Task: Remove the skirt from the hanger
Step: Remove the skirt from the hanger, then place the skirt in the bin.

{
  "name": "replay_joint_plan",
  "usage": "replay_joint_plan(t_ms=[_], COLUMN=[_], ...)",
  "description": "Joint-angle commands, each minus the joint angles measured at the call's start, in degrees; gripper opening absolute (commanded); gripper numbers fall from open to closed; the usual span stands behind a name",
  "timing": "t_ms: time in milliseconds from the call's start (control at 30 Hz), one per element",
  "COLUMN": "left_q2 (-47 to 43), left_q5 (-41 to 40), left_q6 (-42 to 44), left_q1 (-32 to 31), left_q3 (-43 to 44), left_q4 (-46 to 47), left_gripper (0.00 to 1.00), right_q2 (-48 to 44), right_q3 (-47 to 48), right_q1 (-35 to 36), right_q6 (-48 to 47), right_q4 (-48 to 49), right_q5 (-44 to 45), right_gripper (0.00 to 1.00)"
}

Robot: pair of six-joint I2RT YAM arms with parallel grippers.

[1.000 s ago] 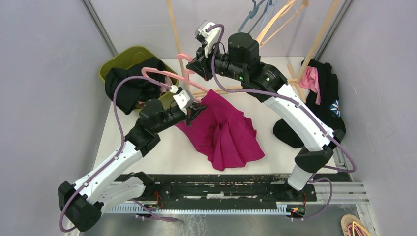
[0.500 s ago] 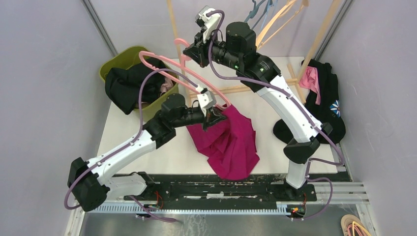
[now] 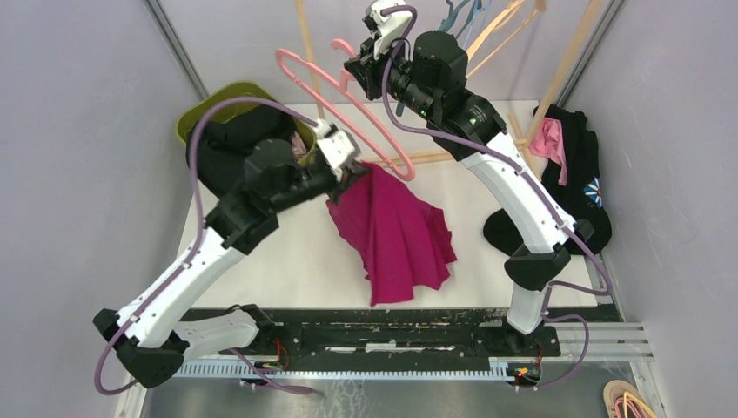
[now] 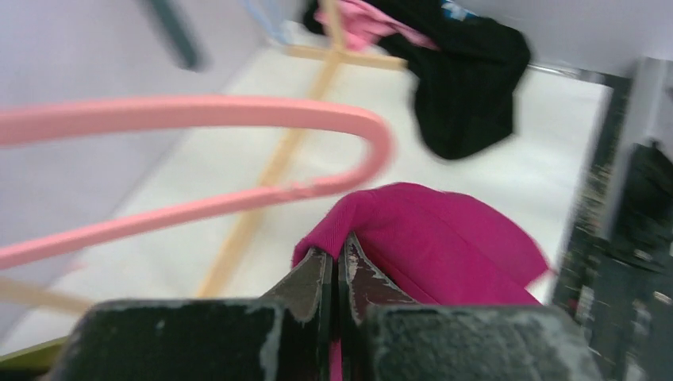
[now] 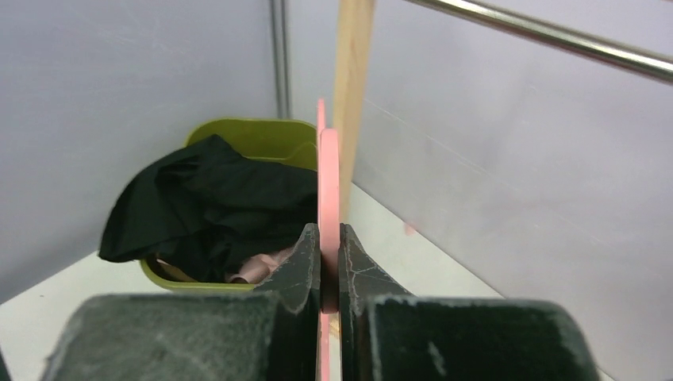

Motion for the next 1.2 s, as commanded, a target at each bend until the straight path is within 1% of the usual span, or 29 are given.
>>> replay_joint_plan(t_ms=[0, 133, 267, 433, 500, 567, 600, 667, 767, 833, 900, 967, 1033, 1167], left_q2=[0.29, 4.89, 10.62, 20.43, 25.01, 29.95, 31.77, 34.74, 39.43, 41.06, 41.75, 42.31, 42.67, 42.54], left_q5=[-8.0, -9.9, -11.98, -12.03, -12.34, -11.64, -9.96, -8.26, -9.88, -12.17, -13.47, -13.36, -13.15, -13.01], left_q6=[10.25, 12.28, 14.35, 14.82, 14.66, 11.77, 9.2, 3.66, -3.87, -8.53, -10.39, -11.56, -12.13, -10.96], left_q1=[7.19, 12.83, 16.86, 21.32, 24.16, 28.93, 31.95, 38.46, 46.26, 50.65, 54.19, 57.16, 58.4, 58.45], left_q3=[13.72, 22.52, 32.57, 49.18, 55.87, 62.87, 65.92, 69.74, 75.55, 77.43, 77.55, 77.59, 77.1, 73.54], left_q4=[-4.9, -6.17, -6.79, -7.25, -6.8, -4.72, -2.93, 2.58, 9.44, 14.67, 18.78, 20.77, 20.95, 19.69], left_gripper=[0.03, 0.03, 0.03, 0.03, 0.03, 0.03, 0.03, 0.03, 0.03, 0.03, 0.03, 0.03, 0.03, 0.03], right_q2=[-5.06, -9.09, -13.92, -18.75, -20.79, -23.14, -24.14, -26.03, -27.93, -28.7, -28.86, -28.48, -27.81, -26.55], right_q3=[-3.2, -10.48, -19.84, -26.42, -28.53, -30.95, -32.28, -34.68, -37.75, -39.16, -39.95, -40.14, -39.86, -39.66], right_q1=[-0.29, -0.3, -0.34, -0.39, -0.46, -0.77, -0.89, -1.14, -1.74, -2.21, -2.65, -3.18, -3.59, -4.78], right_q6=[-2.24, -2.28, -0.89, -1.54, -2.06, -2.13, -2.13, -2.43, -2.96, -3.0, -2.88, -2.83, -2.78, -2.3], right_q4=[3.62, 4.29, 6.27, 5.97, 5.91, 6.18, 6.25, 6.46, 7.24, 8.2, 9.11, 9.72, 9.88, 10.52], right_q5=[4.24, 4.87, 4.78, 4.9, 5.45, 5.63, 5.56, 5.74, 6.01, 6.15, 6.19, 5.82, 5.34, 4.75], right_gripper=[0.01, 0.01, 0.01, 0.01, 0.01, 0.01, 0.01, 0.01, 0.01, 0.01, 0.01, 0.01, 0.01, 0.01])
